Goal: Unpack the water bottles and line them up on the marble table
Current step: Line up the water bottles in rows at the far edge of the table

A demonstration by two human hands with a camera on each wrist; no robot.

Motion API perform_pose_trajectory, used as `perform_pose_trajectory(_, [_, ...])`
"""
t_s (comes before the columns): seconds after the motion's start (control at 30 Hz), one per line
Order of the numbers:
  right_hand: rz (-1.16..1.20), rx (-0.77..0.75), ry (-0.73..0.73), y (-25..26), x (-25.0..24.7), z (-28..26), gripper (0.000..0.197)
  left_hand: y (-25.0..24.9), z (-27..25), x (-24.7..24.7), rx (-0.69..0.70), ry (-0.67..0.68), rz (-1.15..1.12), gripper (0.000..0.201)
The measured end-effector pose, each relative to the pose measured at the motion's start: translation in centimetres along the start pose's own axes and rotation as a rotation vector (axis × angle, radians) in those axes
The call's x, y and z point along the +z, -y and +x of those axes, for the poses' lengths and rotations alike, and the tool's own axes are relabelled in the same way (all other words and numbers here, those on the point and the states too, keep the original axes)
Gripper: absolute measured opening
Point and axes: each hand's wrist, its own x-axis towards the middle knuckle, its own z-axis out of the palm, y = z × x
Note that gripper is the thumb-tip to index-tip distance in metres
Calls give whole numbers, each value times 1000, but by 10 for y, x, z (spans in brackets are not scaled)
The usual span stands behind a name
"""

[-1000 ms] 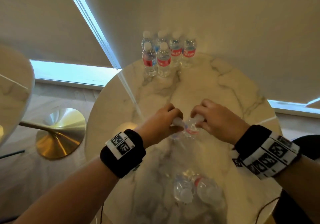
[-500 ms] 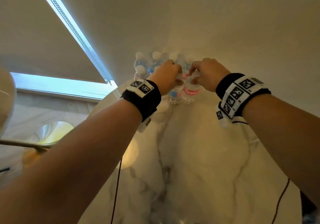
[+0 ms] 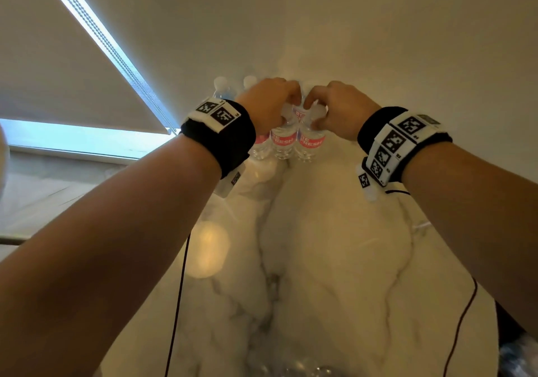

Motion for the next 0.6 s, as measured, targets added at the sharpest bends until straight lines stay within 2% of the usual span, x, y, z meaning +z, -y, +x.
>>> perform_pose_trajectory(0.07, [49,26,-12,0,-3,-11,59,-6,-10,-3,-23,-21,-54,49])
perform_pose_trajectory(0.13, [81,33,-45,2,-7,-30,62,-13,-26,-5,-26,-70,-79,51])
perform_pose_trajectory(0.23, [143,-4,-69,11,-12,-79,50,-30,-66,-3,4,-158,-125,40])
perform_pose_trajectory(0.3, [190,-35,-9,20,-10,-124,39,-45,-104,3,44,-153,-156,31])
perform_pose_trajectory(0.47, [250,-98,218,41,14,-245,25,-89,-212,26,127,57,-283,19])
perform_pose_trajectory(0.6, [234,-127,391,49,42,-326,30,-121,-284,39,162,294,-338,25])
